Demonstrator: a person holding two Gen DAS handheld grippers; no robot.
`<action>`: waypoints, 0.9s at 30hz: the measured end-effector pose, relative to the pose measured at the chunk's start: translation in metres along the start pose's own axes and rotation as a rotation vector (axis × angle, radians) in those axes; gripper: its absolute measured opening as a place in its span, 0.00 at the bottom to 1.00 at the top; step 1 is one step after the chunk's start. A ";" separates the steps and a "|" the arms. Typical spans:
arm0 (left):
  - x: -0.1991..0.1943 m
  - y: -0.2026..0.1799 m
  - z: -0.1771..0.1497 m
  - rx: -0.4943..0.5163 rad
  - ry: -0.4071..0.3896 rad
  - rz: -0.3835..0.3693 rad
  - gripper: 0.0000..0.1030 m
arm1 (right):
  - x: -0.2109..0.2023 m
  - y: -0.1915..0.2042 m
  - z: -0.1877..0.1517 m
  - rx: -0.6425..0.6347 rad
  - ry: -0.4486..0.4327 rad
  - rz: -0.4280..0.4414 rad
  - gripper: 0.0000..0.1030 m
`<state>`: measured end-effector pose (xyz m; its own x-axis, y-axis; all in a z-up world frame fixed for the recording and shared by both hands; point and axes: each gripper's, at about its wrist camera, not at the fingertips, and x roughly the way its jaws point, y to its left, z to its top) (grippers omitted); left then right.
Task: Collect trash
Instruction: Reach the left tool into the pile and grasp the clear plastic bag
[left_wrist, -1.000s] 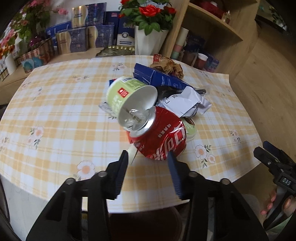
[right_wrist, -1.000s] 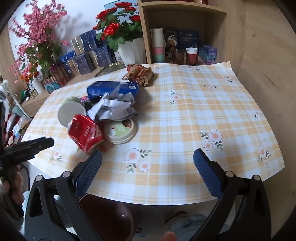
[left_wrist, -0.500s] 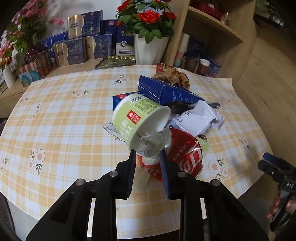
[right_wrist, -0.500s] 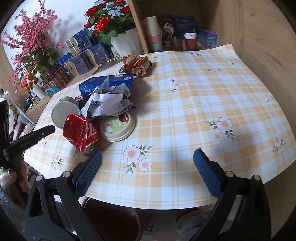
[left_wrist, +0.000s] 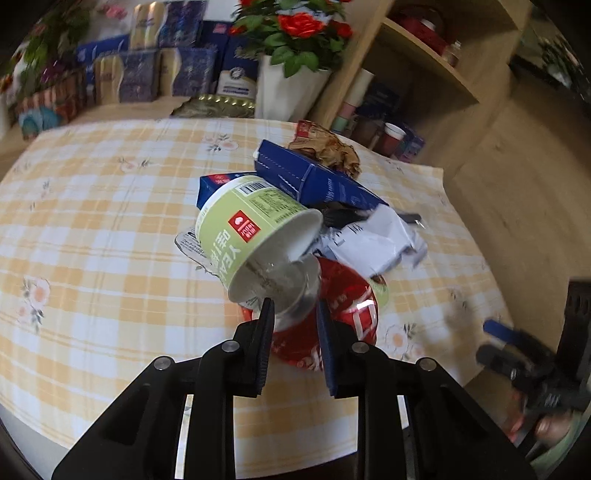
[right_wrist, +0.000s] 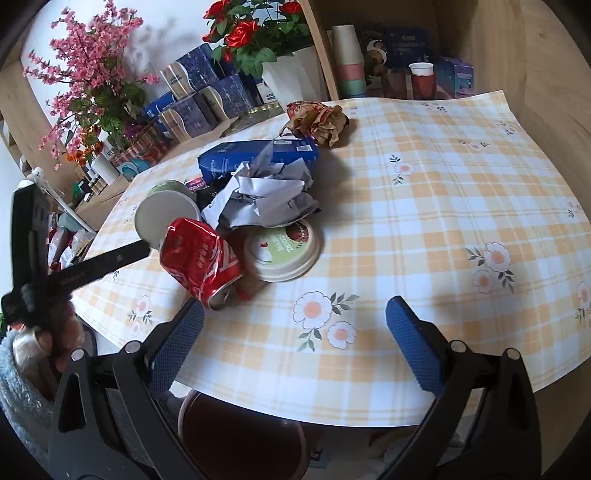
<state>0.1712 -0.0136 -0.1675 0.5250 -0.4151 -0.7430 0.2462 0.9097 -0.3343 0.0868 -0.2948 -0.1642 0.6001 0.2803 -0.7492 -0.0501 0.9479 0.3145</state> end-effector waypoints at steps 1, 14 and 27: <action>0.003 0.001 0.002 -0.022 -0.003 0.008 0.23 | 0.000 0.000 0.000 -0.002 0.004 0.000 0.94; 0.039 0.016 0.023 -0.167 0.021 0.062 0.27 | 0.000 -0.031 -0.007 0.092 0.019 -0.006 0.94; 0.067 0.034 0.043 -0.261 0.059 0.012 0.48 | 0.006 -0.034 -0.012 0.106 0.042 -0.023 0.94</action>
<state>0.2501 -0.0106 -0.2037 0.4765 -0.4103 -0.7775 0.0182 0.8888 -0.4579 0.0826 -0.3238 -0.1866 0.5656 0.2668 -0.7803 0.0492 0.9336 0.3548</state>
